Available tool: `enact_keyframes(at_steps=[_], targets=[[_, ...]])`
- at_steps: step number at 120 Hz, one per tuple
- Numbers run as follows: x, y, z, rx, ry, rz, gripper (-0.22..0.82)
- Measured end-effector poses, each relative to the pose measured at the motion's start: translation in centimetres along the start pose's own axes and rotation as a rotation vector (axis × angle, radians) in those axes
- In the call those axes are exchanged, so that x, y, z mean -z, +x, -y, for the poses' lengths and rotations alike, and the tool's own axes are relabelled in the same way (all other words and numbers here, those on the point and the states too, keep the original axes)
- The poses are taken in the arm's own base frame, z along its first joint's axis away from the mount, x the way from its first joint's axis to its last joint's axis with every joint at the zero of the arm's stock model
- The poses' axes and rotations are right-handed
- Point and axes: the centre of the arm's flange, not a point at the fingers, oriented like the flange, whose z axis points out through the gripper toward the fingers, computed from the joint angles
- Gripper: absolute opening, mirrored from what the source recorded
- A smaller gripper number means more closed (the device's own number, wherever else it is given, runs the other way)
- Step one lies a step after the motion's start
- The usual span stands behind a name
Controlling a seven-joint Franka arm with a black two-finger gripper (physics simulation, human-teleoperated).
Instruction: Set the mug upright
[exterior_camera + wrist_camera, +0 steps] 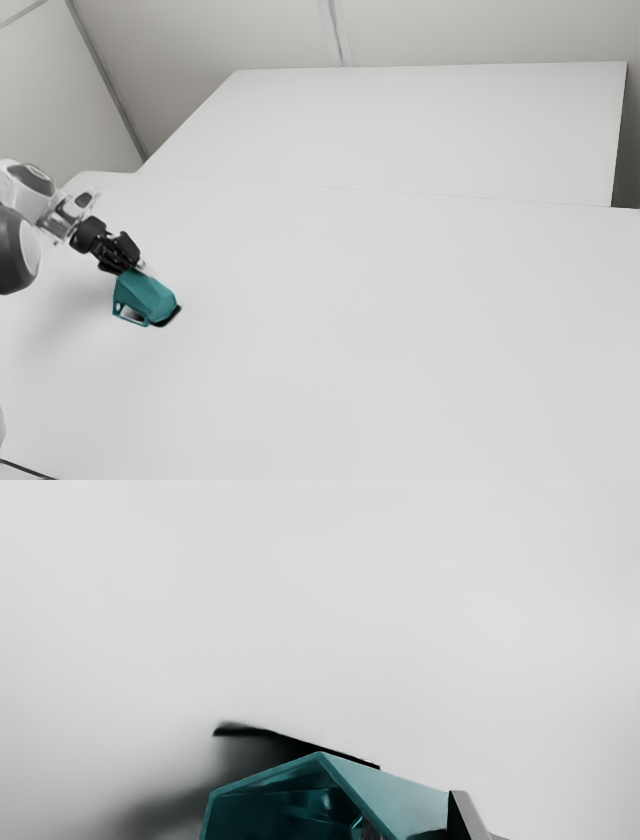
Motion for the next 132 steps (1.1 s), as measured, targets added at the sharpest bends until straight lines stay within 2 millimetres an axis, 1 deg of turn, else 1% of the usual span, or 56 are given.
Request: enact_keyframes(at_steps=[12, 26, 72, 108, 132], targets=[[0.7, 0.3, -0.7, -0.015, 0.007, -0.011, -0.13], [1.3, 0.5, -1.4, -0.027, 0.013, -0.019, -0.15], [2.5, 1.3, -4.9, -0.081, 0.028, -0.030, -0.17], [2.6, 2.2, -9.3, -0.134, 0.046, -0.017, -0.18], [2.4, 3.0, -13.9, -0.176, 0.097, 0.025, -0.18]])
